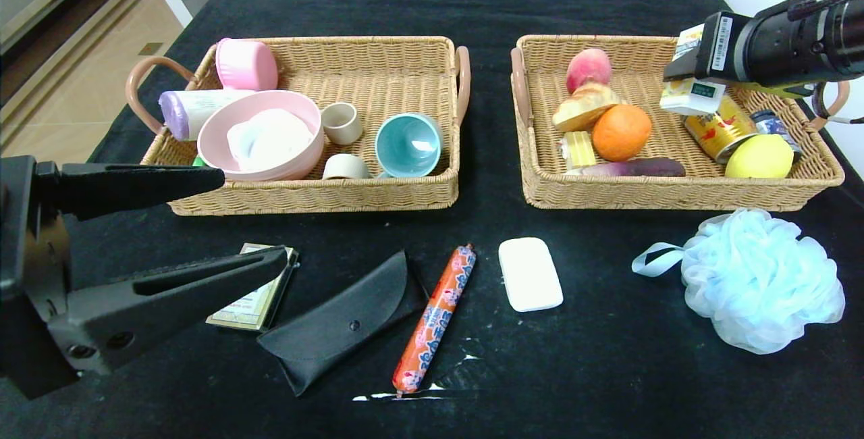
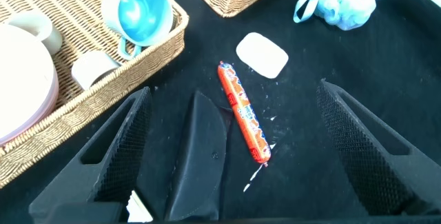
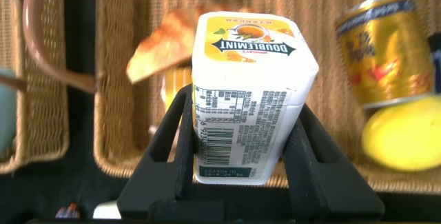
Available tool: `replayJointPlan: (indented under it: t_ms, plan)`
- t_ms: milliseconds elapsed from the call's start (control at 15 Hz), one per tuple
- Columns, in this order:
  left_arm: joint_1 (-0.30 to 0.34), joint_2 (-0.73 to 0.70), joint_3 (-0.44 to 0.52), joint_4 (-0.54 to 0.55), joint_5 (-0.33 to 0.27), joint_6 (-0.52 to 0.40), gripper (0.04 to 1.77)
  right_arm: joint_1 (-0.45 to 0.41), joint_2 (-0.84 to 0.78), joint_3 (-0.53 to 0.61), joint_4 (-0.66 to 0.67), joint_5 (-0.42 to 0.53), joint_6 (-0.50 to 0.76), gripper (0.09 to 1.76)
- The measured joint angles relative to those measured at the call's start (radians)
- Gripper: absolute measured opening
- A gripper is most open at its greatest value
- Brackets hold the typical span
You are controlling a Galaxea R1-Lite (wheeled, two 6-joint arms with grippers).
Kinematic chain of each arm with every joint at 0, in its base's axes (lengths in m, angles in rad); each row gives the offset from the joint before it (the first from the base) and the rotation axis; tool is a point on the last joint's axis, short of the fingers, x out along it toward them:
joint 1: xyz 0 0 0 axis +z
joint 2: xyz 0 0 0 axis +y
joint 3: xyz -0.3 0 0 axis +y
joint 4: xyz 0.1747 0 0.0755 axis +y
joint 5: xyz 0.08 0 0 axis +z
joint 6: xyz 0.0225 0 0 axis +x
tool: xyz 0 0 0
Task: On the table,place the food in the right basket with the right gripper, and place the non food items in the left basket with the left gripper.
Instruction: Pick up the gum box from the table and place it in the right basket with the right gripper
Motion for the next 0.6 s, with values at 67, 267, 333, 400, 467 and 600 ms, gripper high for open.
replayJointPlan:
  t_ms: [67, 267, 333, 400, 467, 600]
  plan:
    - [0.0, 0.0, 0.0, 0.0, 0.0, 0.0, 1.72, -0.01, 0.008, 0.0, -0.025, -0.001, -0.005, 0.81]
    - [-0.001, 0.0, 0.001, 0.001, -0.002, 0.0, 1.72, -0.042, 0.034, 0.0, -0.091, -0.004, -0.027, 0.81]
    - [-0.001, 0.0, 0.001, 0.001, -0.003, 0.0, 1.72, -0.05, 0.042, 0.0, -0.101, -0.004, -0.03, 0.81]
    - [-0.001, 0.0, 0.002, 0.001, -0.003, 0.0, 1.72, -0.058, 0.05, 0.0, -0.108, -0.004, -0.031, 0.81]
    - [-0.001, 0.001, 0.002, 0.001, -0.003, 0.0, 1.72, -0.066, 0.055, 0.0, -0.111, -0.004, -0.04, 0.81]
    - [-0.001, 0.001, 0.002, 0.001, -0.003, 0.0, 1.72, -0.075, 0.062, 0.0, -0.12, -0.004, -0.049, 0.81]
